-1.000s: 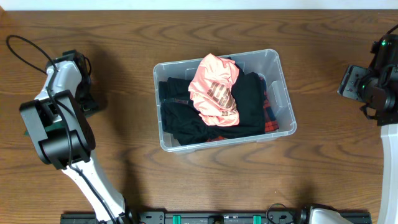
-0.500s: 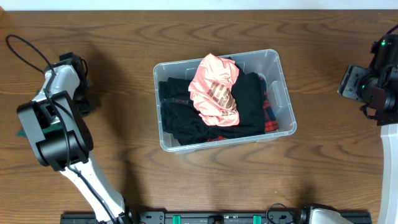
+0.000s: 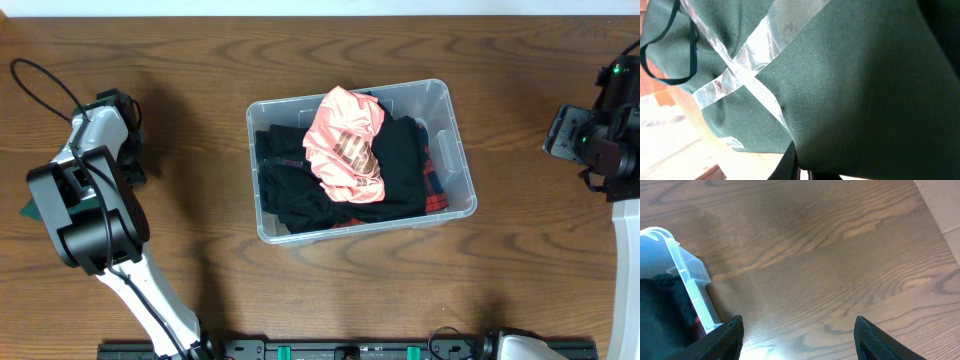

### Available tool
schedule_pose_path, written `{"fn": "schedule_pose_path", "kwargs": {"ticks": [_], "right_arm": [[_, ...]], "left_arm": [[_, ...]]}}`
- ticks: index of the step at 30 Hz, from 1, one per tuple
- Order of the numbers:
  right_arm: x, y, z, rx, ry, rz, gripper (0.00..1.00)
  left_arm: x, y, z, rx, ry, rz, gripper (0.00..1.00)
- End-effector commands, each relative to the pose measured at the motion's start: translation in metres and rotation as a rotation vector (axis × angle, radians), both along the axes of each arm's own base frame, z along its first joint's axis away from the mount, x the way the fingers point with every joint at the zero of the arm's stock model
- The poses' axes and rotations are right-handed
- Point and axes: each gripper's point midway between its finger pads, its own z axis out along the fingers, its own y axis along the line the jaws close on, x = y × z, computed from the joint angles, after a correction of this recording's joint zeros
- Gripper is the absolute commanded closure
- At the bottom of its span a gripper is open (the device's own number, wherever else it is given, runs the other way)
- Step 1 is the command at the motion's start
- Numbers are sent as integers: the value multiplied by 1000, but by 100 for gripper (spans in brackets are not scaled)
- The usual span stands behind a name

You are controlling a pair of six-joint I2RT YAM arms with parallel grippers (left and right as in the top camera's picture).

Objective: Pack container
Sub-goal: 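Grasp the green taped bag with the left gripper and lift it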

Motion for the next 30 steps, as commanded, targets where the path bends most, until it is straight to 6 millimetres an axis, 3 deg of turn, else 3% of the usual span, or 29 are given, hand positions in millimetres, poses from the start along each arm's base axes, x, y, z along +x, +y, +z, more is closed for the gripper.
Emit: {"fn": "schedule_pose_path", "kwargs": {"ticks": [1, 7, 12, 15, 21, 23, 25, 28, 30], "right_arm": [[0, -3, 0, -13, 3, -4, 31], [0, -3, 0, -14, 3, -4, 31], [-1, -5, 1, -23, 4, -12, 31], [-1, -5, 1, -23, 5, -12, 31], [-1, -5, 1, -22, 5, -12, 31], [-1, -5, 0, -22, 6, -11, 31], [-1, -5, 0, -21, 7, -11, 31], [-1, -5, 0, -21, 6, -10, 31], [-1, -5, 0, -21, 7, -10, 31]], "left_arm": [[10, -1, 26, 50, -77, 17, 94], [40, -23, 101, 62, -297, -41, 94], [52, -65, 169, 13, -513, -136, 94], [55, -100, 206, -38, -626, -239, 94], [53, -194, 273, -152, -809, -534, 94], [48, -209, 285, -142, -828, -591, 94], [45, -214, 283, -143, -812, -605, 94], [44, -212, 260, -156, -728, -587, 94], [47, -207, 231, -169, -655, -531, 83]]}}
